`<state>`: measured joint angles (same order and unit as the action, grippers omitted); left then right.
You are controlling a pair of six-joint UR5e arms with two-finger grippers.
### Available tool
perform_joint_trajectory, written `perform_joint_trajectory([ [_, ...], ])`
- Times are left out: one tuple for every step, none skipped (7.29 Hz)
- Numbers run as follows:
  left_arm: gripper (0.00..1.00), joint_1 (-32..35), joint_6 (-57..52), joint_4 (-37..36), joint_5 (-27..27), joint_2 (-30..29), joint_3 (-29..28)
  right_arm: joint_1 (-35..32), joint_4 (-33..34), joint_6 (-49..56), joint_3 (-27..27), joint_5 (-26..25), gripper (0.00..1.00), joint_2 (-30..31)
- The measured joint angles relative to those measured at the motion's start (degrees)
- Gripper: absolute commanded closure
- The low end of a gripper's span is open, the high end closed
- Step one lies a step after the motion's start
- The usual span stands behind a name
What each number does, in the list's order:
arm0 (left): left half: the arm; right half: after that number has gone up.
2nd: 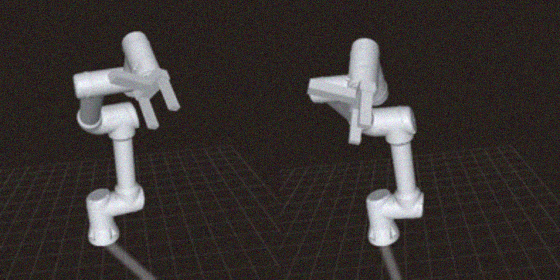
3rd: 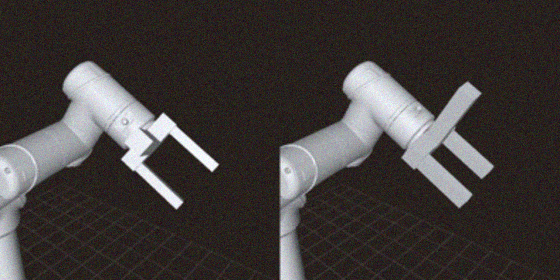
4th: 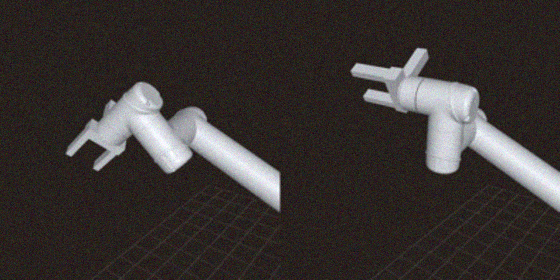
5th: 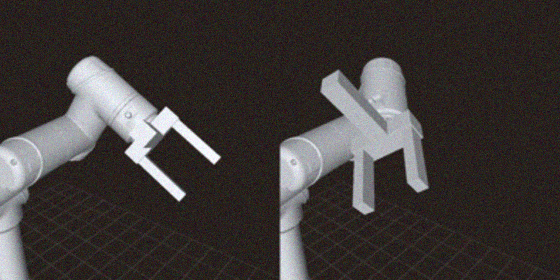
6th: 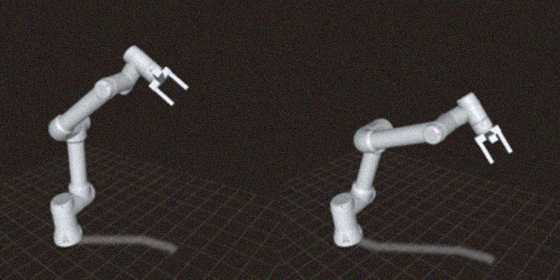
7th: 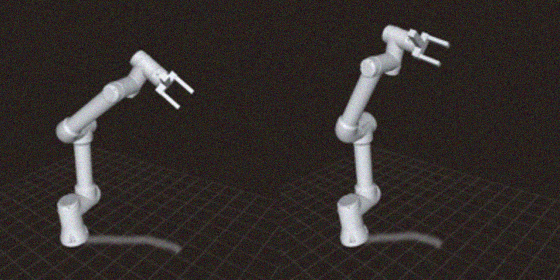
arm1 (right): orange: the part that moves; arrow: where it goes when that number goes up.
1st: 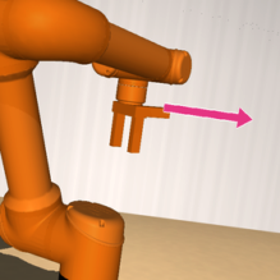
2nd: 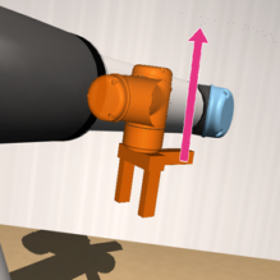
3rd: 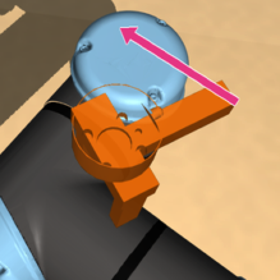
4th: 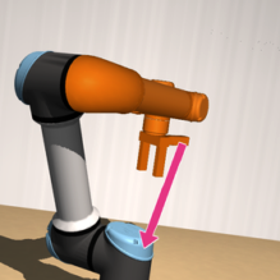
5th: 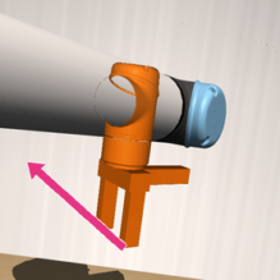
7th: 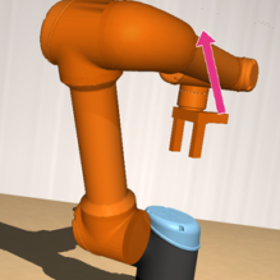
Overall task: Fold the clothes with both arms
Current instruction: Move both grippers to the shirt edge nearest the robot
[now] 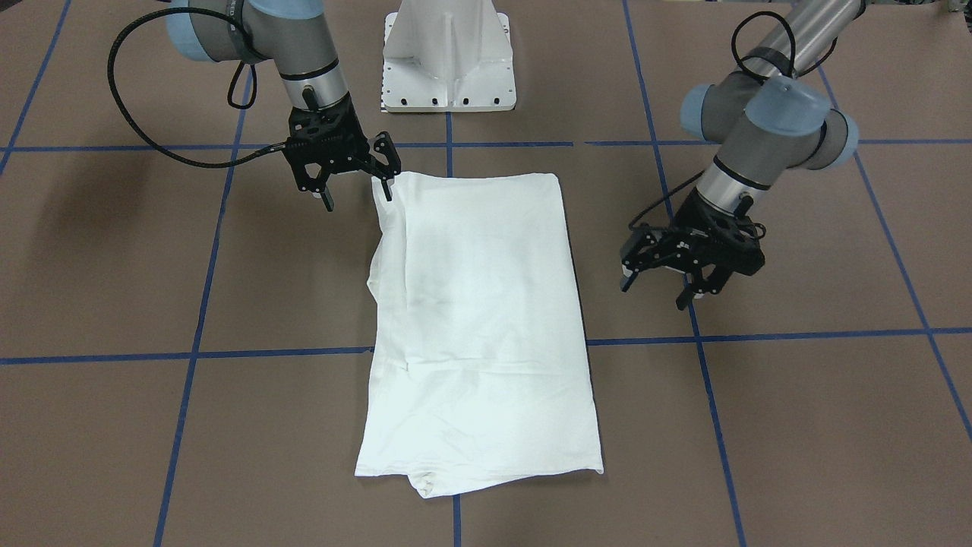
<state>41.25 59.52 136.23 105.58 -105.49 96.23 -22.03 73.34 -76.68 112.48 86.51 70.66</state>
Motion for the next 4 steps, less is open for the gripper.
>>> perform_joint_trajectory([
  [0.0,-4.8,4.9,0.0,-2.8,2.8,3.3,1.2,-2.0,-5.6,0.2,-2.1,0.0,1.1],
  [0.0,-10.2,10.0,-0.1,-6.9,4.6,5.3,2.6,-2.8,-8.9,0.4,-4.5,0.0,1.5],
  [0.0,-14.8,14.5,-0.4,-10.4,5.4,6.2,3.4,-3.0,-10.4,0.4,-5.7,0.0,1.5],
  [0.0,-17.9,17.2,-1.2,-12.6,5.4,6.6,3.8,-3.1,-10.9,0.4,-6.3,0.0,1.5],
])
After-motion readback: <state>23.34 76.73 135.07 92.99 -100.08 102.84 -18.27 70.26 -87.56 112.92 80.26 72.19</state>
